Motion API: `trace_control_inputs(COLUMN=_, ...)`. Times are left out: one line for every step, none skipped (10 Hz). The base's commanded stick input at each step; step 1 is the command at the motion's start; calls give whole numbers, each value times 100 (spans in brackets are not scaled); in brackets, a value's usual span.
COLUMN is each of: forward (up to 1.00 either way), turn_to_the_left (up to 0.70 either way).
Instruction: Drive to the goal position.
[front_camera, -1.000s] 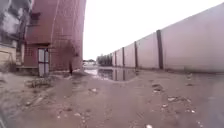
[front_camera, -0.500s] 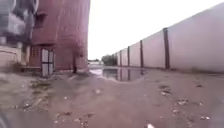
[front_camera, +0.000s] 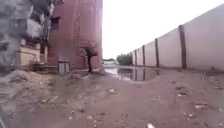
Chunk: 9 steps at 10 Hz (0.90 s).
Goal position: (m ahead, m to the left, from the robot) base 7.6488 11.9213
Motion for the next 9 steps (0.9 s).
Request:
trace_control_inputs(forward=0, turn_to_the_left=85)
trace_control_inputs(forward=0, turn_to_the_left=85)
trace_control_inputs(forward=0, turn_to_the_left=85)
trace_control_inputs(forward=0, turn_to_the_left=85)
trace_control_inputs(forward=0, turn_to_the_left=85)
trace_control_inputs(forward=0, turn_to_the_left=85)
trace_control_inputs(forward=0, turn_to_the_left=85)
trace_control_inputs(forward=0, turn_to_the_left=85)
trace_control_inputs(forward=0, turn_to_the_left=85)
